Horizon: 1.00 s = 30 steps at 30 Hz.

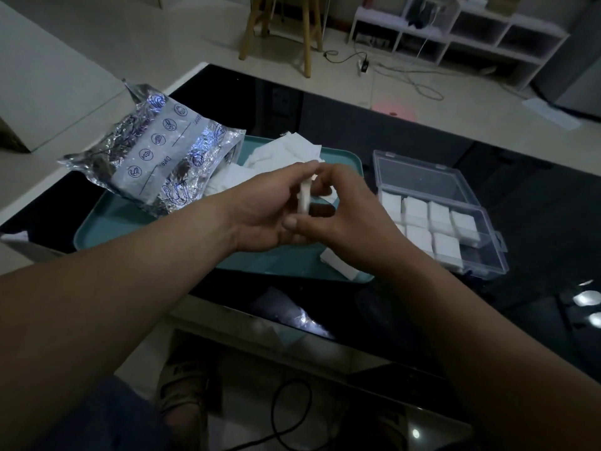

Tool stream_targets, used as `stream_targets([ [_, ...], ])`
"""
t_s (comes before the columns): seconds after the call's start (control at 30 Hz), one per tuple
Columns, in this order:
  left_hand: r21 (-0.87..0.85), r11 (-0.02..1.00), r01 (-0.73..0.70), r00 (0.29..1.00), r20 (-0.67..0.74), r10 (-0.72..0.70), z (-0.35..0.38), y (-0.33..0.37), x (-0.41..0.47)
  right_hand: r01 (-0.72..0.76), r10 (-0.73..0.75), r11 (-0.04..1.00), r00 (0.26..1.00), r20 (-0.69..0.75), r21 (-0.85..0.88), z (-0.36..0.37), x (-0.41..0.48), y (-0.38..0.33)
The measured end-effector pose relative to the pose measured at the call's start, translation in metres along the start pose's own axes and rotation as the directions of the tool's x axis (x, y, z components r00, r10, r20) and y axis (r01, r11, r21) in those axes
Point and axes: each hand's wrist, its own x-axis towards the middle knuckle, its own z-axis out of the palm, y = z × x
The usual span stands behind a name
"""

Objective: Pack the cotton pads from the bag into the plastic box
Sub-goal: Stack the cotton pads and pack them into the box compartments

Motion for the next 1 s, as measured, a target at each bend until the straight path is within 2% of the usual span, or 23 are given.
stream_targets([
  [0.07, -0.019, 1.0, 0.007, 0.996, 0.088, -0.005, 0.005, -0.003, -0.003, -0.012, 0.012, 0.998, 1.0, -0.002, 0.058, 0.0, 0.0, 0.0],
  [0.23, -0.081, 0.996, -0.043, 0.992, 0.111, 0.052, 0.002, -0.003, -0.001, 0.007, -0.01, 0.988, 1.0, 0.019, 0.152, -0.004, 0.002, 0.002],
  [0.33, -0.124, 0.992, -0.029, 0.994, 0.098, 0.041, -0.001, -0.006, 0.0, 0.029, -0.027, 0.998, 0.999, -0.024, 0.058, -0.006, 0.001, 0.002],
  [0.43, -0.127, 0.99, -0.065, 0.997, 0.021, 0.068, -0.002, -0.003, 0.0, -0.023, 0.026, 0.997, 0.999, -0.04, 0.074, -0.013, 0.006, 0.002],
  [0.5, -0.193, 0.978, -0.076, 0.995, -0.077, 0.062, -0.003, 0.002, 0.0, -0.082, 0.078, 0.996, 0.991, -0.106, -0.036, -0.027, 0.013, 0.009],
  [0.57, -0.198, 0.977, -0.077, 0.984, -0.173, 0.043, -0.004, 0.004, 0.0, -0.128, 0.106, 0.961, 0.989, -0.099, -0.245, -0.042, 0.017, 0.018],
  [0.63, -0.136, 0.988, -0.07, 0.966, -0.256, 0.033, -0.004, 0.002, 0.002, -0.136, 0.175, 0.878, 0.984, 0.042, -0.46, -0.045, 0.017, 0.028],
  [0.73, -0.061, 0.998, -0.031, 0.948, -0.318, 0.01, -0.004, -0.004, 0.006, -0.022, 0.257, 0.706, 0.939, 0.228, -0.708, -0.032, 0.013, 0.037],
  [0.8, -0.026, 1.0, -0.01, 0.949, -0.315, 0.001, -0.004, -0.004, 0.006, 0.026, 0.25, 0.671, 0.933, 0.26, -0.741, -0.024, 0.013, 0.041],
  [1.0, 0.027, 1.0, 0.001, 0.94, -0.342, 0.009, -0.005, -0.003, 0.004, -0.011, 0.253, 0.65, 0.946, 0.203, -0.76, -0.021, 0.018, 0.046],
])
